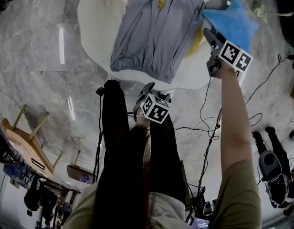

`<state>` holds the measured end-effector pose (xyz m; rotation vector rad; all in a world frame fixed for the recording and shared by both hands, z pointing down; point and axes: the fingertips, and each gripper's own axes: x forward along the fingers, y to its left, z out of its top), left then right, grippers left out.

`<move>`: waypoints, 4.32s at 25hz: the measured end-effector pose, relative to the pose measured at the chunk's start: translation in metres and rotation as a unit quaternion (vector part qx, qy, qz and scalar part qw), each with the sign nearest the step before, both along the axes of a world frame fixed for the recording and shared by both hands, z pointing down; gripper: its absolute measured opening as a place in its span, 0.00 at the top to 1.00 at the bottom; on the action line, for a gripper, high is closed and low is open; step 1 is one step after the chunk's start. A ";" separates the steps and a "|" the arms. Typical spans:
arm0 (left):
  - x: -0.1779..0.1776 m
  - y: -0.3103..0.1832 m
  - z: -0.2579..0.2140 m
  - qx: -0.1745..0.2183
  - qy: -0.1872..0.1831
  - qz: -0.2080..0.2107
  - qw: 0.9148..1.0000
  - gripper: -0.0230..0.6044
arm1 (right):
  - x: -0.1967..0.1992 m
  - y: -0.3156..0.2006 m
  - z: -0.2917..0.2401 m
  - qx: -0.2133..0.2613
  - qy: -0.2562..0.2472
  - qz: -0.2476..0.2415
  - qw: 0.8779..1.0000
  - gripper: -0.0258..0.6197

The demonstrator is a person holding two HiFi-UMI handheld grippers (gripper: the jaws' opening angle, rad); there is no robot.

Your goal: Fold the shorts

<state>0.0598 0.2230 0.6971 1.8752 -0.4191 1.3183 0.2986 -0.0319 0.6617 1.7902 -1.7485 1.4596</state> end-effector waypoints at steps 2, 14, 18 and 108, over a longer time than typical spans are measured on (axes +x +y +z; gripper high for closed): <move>0.020 0.006 0.012 0.000 -0.006 -0.019 1.000 0.44 | 0.006 -0.032 0.004 0.008 0.010 -0.042 0.999 0.43; 0.060 0.028 0.090 0.006 -0.033 -0.056 0.998 0.43 | 0.054 -0.142 0.093 -0.082 0.091 -0.115 0.986 0.43; 0.059 0.035 0.109 0.007 -0.041 -0.059 0.997 0.43 | 0.059 -0.146 0.138 -0.175 0.108 -0.158 0.966 0.49; -0.229 -0.150 0.075 0.079 -0.060 -0.031 0.995 0.49 | -0.230 -0.053 0.080 -0.113 -0.031 -0.210 0.971 0.58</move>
